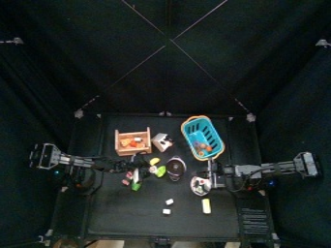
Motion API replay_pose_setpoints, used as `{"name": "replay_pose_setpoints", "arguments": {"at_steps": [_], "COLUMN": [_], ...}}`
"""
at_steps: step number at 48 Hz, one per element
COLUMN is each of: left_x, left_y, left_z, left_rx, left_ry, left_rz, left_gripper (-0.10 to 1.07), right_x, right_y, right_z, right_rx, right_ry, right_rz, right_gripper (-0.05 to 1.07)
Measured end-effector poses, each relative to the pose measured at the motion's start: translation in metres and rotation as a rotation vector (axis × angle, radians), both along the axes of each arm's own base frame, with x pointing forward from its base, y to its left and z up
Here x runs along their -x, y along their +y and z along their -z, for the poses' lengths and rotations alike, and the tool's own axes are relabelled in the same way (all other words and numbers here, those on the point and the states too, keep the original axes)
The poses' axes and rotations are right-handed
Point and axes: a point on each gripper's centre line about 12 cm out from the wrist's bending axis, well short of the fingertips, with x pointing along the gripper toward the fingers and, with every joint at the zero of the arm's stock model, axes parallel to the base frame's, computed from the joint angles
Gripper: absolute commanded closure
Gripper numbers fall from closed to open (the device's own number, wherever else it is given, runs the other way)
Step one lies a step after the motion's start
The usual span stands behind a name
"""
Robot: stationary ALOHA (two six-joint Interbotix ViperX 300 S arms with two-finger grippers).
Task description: Place sushi piece in toolbox
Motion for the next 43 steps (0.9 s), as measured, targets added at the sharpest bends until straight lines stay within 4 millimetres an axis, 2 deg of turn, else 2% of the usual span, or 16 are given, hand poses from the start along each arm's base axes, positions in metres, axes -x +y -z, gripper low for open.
{"name": "replay_pose_setpoints", "arguments": {"at_steps": [8, 17, 26, 33, 43], "left_x": [0.019, 0.029, 0.033, 0.036, 0.030], "left_y": [0.033, 0.063, 0.082, 0.096, 0.102], "left_z": [-0.007, -0.002, 0.012, 0.035, 0.059], "left_rx": [-0.042, -0.114, -0.132, -0.107, -0.085], "left_ry": [-0.020, 0.020, 0.083, 0.158, 0.237], "left_rz": [-0.102, -0.167, -0.204, -0.239, -0.232], "left_gripper": [0.28, 0.27, 0.27, 0.25, 0.16], "right_x": [-0.002, -0.005, -0.005, -0.005, -0.006], "right_y": [0.000, 0.000, 0.000, 0.000, 0.000], "right_z": [0.005, 0.011, 0.014, 0.014, 0.014], "right_rx": [0.001, 0.002, 0.002, 0.002, 0.002], "right_ry": [0.021, 0.049, 0.060, 0.061, 0.060], "right_rz": [-0.001, -0.001, -0.002, -0.001, -0.001], "right_gripper": [1.01, 1.01, 1.01, 1.01, 1.01]}}
